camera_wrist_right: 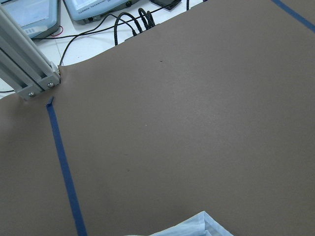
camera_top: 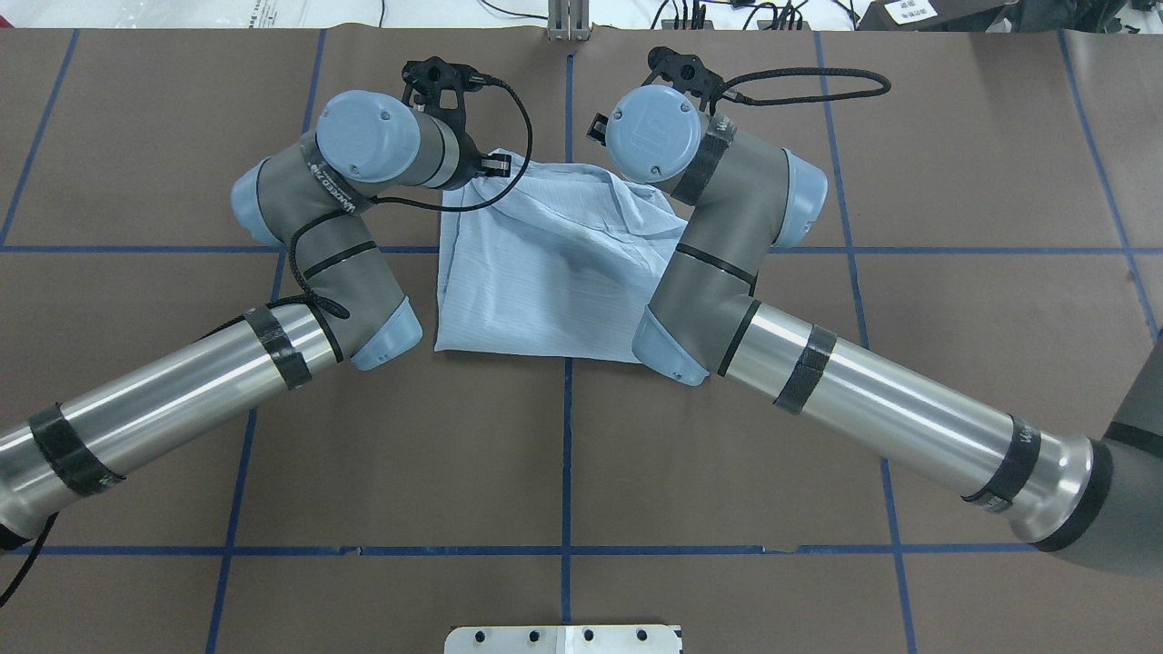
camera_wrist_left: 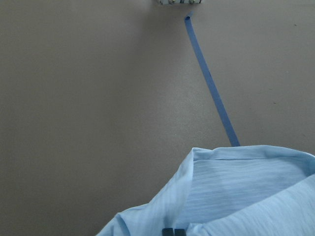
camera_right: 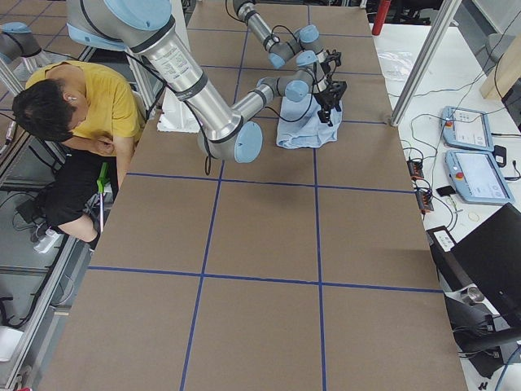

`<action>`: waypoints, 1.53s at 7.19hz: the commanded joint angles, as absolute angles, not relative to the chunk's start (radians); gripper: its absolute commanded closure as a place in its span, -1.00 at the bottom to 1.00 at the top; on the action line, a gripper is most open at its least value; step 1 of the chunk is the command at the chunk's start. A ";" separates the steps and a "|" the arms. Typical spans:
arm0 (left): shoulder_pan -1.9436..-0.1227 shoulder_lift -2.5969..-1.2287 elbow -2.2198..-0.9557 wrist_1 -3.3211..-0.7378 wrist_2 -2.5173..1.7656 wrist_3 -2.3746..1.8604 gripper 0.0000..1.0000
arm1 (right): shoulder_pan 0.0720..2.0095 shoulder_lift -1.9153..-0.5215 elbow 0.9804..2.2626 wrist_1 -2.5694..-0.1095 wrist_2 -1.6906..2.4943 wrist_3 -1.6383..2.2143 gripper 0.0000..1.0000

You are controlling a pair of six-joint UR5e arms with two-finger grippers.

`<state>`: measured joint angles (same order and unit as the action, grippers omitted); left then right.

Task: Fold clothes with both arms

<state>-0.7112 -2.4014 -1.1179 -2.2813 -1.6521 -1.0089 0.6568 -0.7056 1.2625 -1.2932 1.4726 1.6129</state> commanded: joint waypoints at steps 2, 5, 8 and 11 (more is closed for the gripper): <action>-0.715 -2.450 -1.020 -2.284 -1.589 -1.034 1.00 | 0.655 -0.709 1.262 -1.293 1.470 1.614 -1.00; -0.721 -2.457 -1.040 -2.315 -1.606 -1.022 -1.00 | 0.655 -0.712 1.262 -1.293 1.470 1.614 -1.00; -0.836 -2.250 -1.332 -2.233 -1.848 -0.828 -1.00 | 0.740 -0.747 1.305 -1.298 1.671 1.486 -1.00; -0.960 -2.047 -1.737 -1.868 -1.905 -0.480 -1.00 | 0.973 -1.042 1.523 -1.308 1.962 1.056 -1.00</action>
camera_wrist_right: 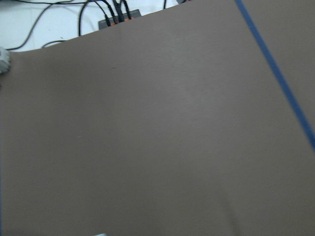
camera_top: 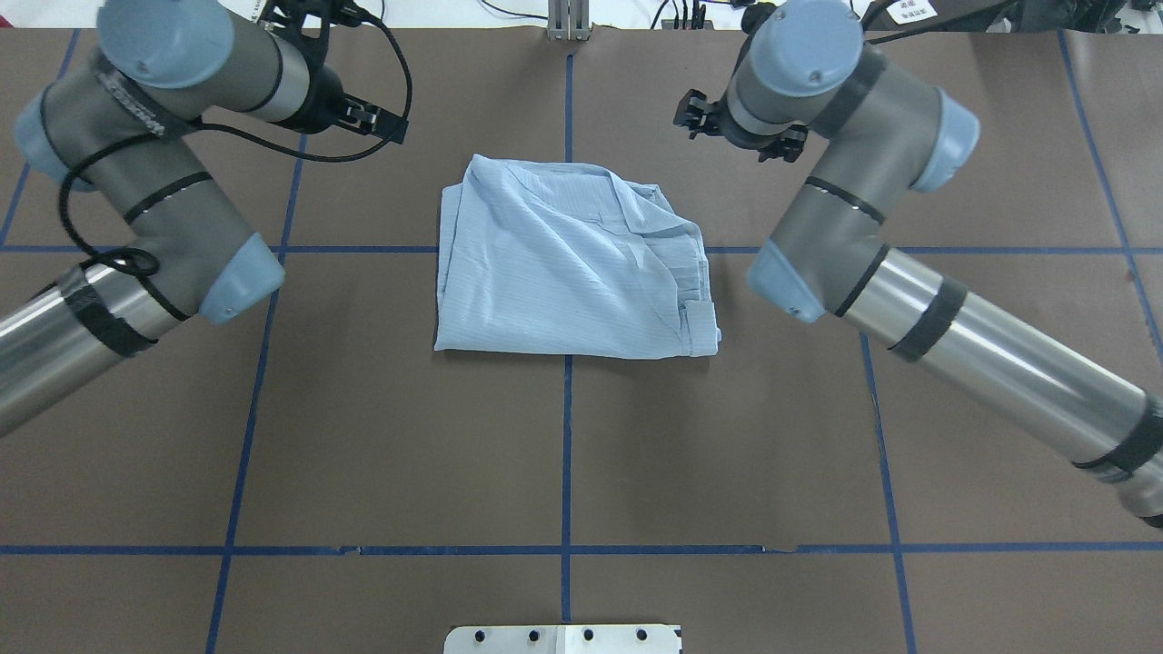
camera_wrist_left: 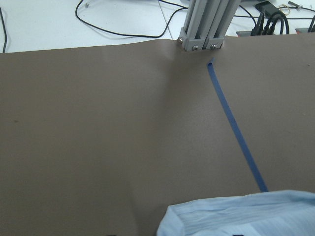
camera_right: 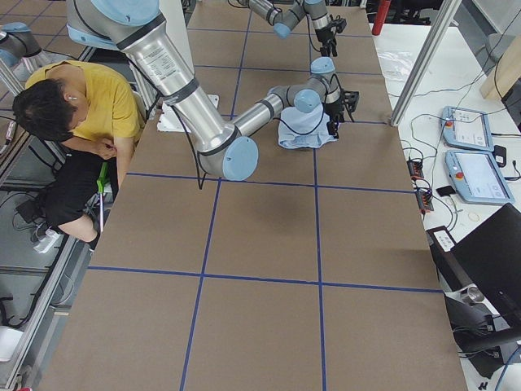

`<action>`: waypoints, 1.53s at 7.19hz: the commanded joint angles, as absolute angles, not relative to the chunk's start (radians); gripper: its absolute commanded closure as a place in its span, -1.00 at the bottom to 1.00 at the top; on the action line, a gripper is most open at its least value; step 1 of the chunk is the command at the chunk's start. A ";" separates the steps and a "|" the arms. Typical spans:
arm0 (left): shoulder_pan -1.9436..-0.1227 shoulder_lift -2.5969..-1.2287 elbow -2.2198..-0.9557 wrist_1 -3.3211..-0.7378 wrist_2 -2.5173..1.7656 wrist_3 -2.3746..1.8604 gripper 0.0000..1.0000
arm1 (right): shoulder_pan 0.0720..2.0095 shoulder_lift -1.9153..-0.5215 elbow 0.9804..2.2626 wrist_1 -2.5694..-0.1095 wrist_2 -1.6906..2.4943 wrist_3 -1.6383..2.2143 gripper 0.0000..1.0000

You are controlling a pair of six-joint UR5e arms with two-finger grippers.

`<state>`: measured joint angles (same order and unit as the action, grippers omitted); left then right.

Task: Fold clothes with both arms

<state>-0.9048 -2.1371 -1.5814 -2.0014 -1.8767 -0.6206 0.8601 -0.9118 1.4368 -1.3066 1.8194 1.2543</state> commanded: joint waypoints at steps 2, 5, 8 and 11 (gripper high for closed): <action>-1.149 -1.898 -1.793 -1.842 -2.062 -0.187 -1.00 | 1.197 -1.245 1.574 -1.308 2.147 0.648 -1.00; -1.368 -1.696 -1.795 -1.859 -2.183 -0.028 -1.00 | 1.530 -1.454 1.568 -1.450 2.273 -0.012 -1.00; -1.463 -1.628 -1.715 -1.841 -2.147 -0.052 -1.00 | 1.658 -1.654 1.577 -1.591 2.266 -0.250 -1.00; -1.480 -1.608 -1.741 -1.628 -2.275 -0.029 -1.00 | 1.651 -1.669 1.641 -1.542 2.278 -0.052 -1.00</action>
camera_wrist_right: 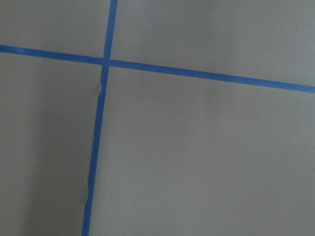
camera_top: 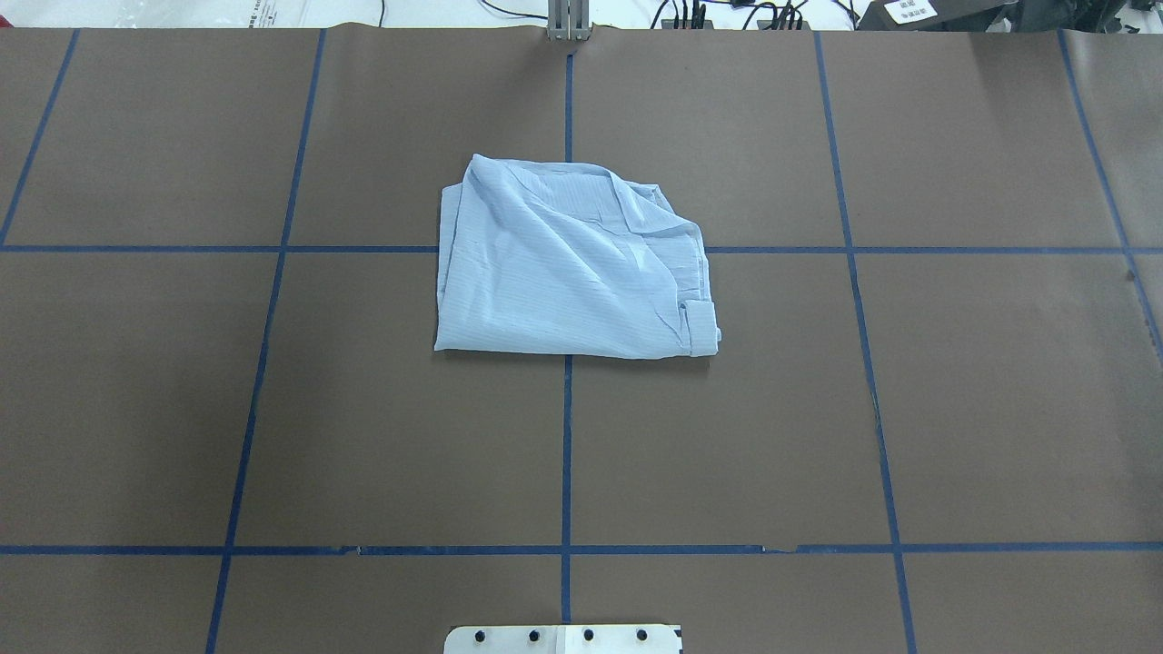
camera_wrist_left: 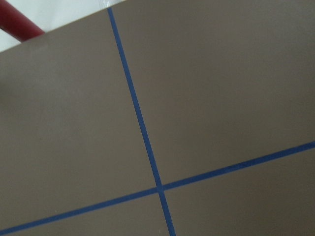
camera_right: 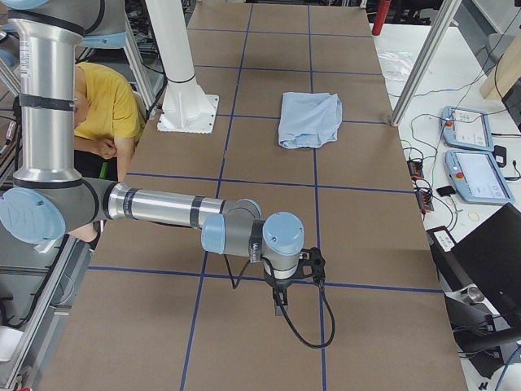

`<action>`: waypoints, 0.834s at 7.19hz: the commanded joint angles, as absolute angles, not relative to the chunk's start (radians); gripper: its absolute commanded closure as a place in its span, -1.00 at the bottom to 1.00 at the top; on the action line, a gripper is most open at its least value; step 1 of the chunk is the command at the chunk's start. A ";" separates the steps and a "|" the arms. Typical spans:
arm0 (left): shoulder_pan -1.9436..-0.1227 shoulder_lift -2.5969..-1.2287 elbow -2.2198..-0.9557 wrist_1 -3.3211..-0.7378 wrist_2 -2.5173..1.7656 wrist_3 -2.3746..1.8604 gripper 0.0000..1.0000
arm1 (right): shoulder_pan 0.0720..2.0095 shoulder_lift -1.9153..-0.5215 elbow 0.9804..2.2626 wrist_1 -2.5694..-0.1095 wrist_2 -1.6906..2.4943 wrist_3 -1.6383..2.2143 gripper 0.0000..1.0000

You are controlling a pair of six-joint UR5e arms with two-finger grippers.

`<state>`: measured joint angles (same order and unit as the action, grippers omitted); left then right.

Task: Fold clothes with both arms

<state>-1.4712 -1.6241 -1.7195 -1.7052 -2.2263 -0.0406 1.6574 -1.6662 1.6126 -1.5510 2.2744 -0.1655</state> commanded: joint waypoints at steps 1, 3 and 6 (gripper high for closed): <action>-1.479 -1.565 -1.793 -1.574 -2.276 -0.025 -1.00 | 1.622 -1.674 1.654 -1.542 2.276 -0.046 -1.00; -1.479 -1.481 -1.798 -1.584 -2.281 -0.015 -1.00 | 1.588 -1.678 1.651 -1.539 2.279 -0.044 -1.00; -1.563 -1.420 -1.810 -1.575 -2.311 0.083 -1.00 | 1.586 -1.690 1.646 -1.536 2.275 -0.048 -1.00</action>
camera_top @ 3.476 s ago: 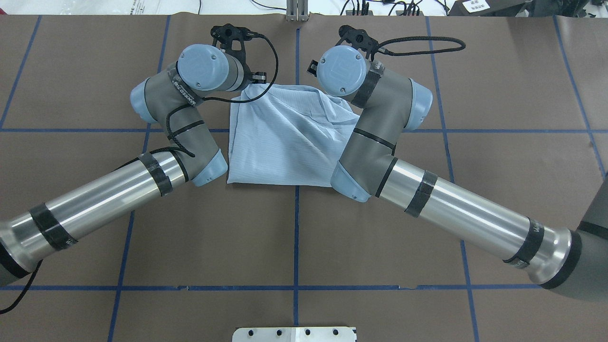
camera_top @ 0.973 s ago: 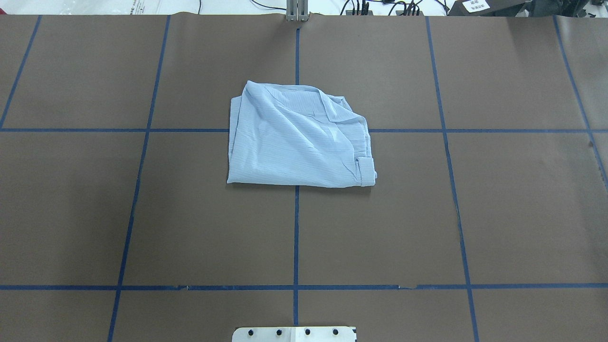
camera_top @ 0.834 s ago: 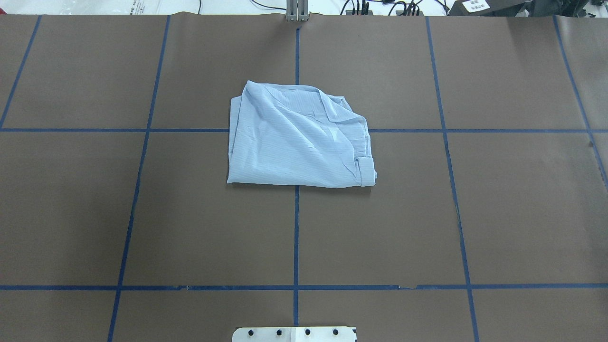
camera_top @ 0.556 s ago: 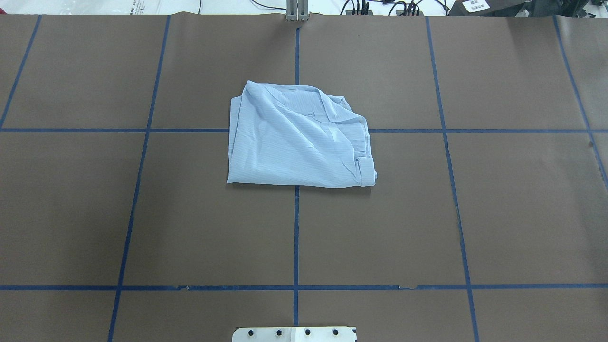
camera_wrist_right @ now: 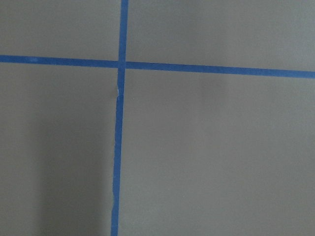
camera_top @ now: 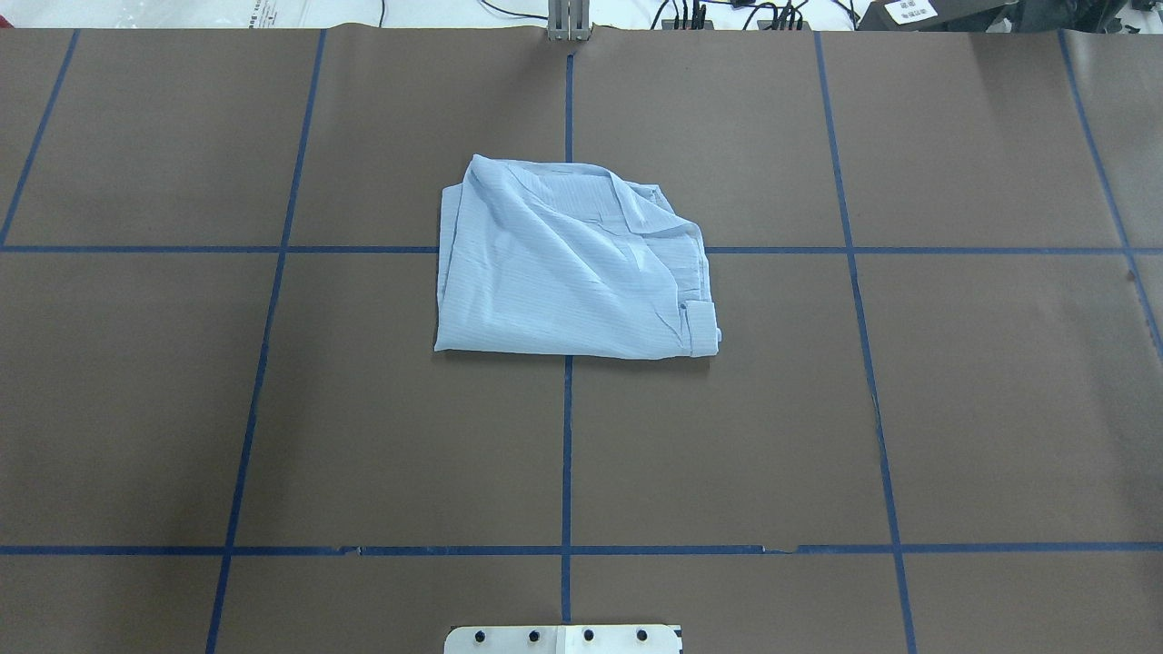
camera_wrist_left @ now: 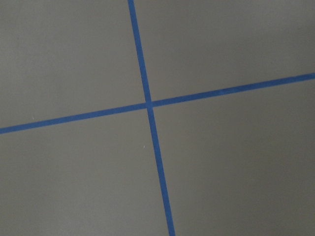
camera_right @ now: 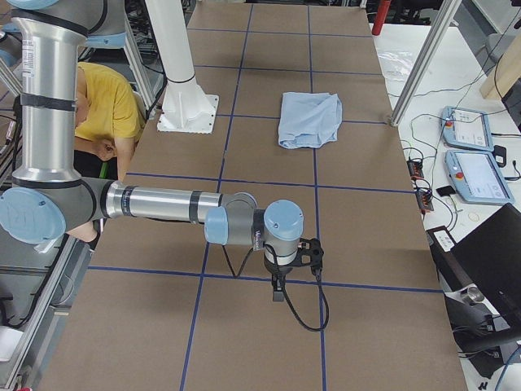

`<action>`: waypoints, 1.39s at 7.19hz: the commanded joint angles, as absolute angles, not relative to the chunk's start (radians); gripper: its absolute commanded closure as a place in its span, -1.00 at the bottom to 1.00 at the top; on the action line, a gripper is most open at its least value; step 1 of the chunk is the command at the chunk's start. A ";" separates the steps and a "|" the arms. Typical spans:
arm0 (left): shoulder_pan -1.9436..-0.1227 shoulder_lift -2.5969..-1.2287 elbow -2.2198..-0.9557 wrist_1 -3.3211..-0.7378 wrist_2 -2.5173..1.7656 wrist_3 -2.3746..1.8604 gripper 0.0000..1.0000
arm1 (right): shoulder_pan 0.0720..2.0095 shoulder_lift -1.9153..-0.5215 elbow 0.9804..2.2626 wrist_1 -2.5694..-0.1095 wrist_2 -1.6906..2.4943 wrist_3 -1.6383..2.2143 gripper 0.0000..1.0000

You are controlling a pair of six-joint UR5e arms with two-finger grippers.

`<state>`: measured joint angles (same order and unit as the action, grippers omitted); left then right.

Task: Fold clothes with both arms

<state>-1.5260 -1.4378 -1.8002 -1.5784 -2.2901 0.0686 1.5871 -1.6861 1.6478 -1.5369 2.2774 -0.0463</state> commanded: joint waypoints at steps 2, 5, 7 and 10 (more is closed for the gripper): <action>-1.563 -1.431 -1.842 -1.588 -2.356 0.075 -1.00 | 1.586 -1.703 1.651 -1.522 2.275 -0.045 -1.00; -1.562 -1.428 -1.839 -1.597 -2.342 0.077 -1.00 | 1.588 -1.761 1.654 -1.479 2.281 -0.048 -1.00; -1.563 -1.417 -1.838 -1.595 -2.339 0.074 -1.00 | 1.586 -1.772 1.680 -1.479 2.267 -0.035 -1.00; -1.563 -1.410 -1.838 -1.595 -2.339 0.074 -1.00 | 1.551 -1.750 1.726 -1.494 2.319 0.118 -1.00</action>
<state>-1.5631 -1.4131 -1.8378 -1.5953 -2.3394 0.0738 1.5782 -1.7578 1.7115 -1.4909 2.2952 0.0137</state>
